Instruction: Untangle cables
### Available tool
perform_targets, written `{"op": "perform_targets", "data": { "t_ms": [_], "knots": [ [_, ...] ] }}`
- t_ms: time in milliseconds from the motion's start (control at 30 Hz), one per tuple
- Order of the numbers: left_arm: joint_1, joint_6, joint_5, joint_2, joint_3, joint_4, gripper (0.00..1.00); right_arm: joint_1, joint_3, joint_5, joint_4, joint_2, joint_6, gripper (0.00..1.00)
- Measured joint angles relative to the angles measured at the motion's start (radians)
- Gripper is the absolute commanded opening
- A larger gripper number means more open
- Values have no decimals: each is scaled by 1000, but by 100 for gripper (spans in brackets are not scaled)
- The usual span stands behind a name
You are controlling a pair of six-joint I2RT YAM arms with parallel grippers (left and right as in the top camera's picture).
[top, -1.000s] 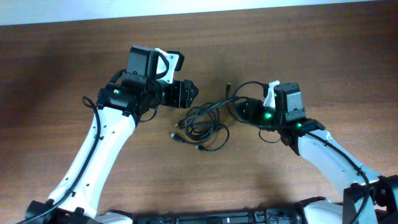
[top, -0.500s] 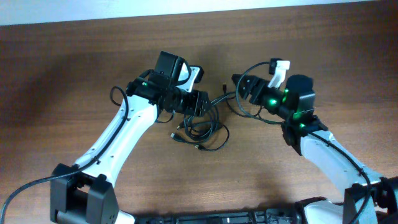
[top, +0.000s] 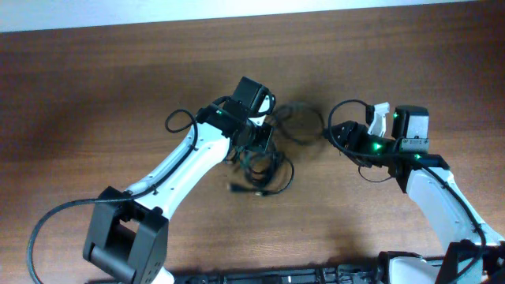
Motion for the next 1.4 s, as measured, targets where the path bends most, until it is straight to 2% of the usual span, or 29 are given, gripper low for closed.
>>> {"op": "perform_targets", "data": {
  "t_ms": [67, 167, 233, 300, 400, 433, 467, 533, 600, 633, 667, 700, 767, 800, 833, 867, 933, 967, 1000, 1033, 1067, 1133, 1233, 1300, 1367, 1400],
  "knots": [
    [0, -2, -4, 0, 6, -4, 0, 33, 0, 0, -25, 0, -44, 66],
    [6, -10, -8, -12, 77, -11, 0, 198, 0, 0, -28, 0, -69, 66],
    [6, -11, -18, -76, 91, -4, 6, 288, 0, 4, -28, 0, -71, 66],
    [6, -16, -64, -147, 105, -3, 6, 352, 0, 40, -24, 0, -73, 66],
    [6, -18, -86, -150, 105, -6, 16, 359, 0, 58, -10, 0, -73, 66],
    [6, -18, -86, -150, 105, -6, 4, 359, 0, 61, -8, 0, -73, 66],
    [6, -18, -86, -150, 105, -8, 0, 359, 0, 62, -7, 0, -74, 66],
    [6, -18, -89, -150, 105, -24, 32, 359, 0, 74, -7, 0, -74, 66],
    [6, -18, -90, -150, 105, -35, 28, 359, 0, 76, -7, 0, -74, 66],
    [6, -17, -94, -150, 106, -47, 29, 359, 0, 76, -7, 0, -74, 66],
    [6, -24, -142, -150, 108, -107, 40, 359, 0, 77, -7, 0, -73, 66],
    [6, -64, -222, -150, 111, -144, 41, 360, 0, 77, -7, 0, -73, 66],
    [22, -253, -404, -148, 111, -203, 43, 359, 0, 84, -6, 0, -74, 66],
    [41, -306, -424, -146, 111, -205, 44, 360, 0, 84, -7, 0, -74, 66],
    [81, -380, -425, -136, 106, -211, 57, 359, 0, 84, -7, 0, -74, 66],
    [117, -453, -417, -119, 91, -233, 61, 359, 0, 84, -7, 0, -74, 66],
    [191, -639, -345, -98, 36, -281, 48, 359, 0, 94, -7, 0, -74, 66],
    [211, -674, -306, -91, 14, -245, 48, 359, 0, 104, -7, 0, -74, 66],
    [213, -693, -269, -90, 1, -237, 63, 359, 0, 111, -7, 0, -74, 66],
    [204, -647, -203, -90, -13, -204, 73, 359, 0, 121, -6, 0, -74, 66],
    [195, -517, -144, -90, -17, -150, 73, 359, 0, 125, -6, 0, -74, 66],
    [187, -259, -45, -90, -17, -134, 71, 359, 0, 127, -7, 0, -74, 66],
    [182, 7, -1, -90, -21, -137, 71, 359, 0, 129, -7, 0, -74, 66],
    [163, 92, 0, -89, -90, -99, 55, 359, 0, 137, -6, 0, -74, 66],
    [150, 133, 6, -89, -195, -29, 32, 359, 0, 148, -7, 0, -74, 66],
    [150, 140, 6, -89, -217, -20, 25, 359, 0, 152, -7, 0, -74, 66]
  ]
}}
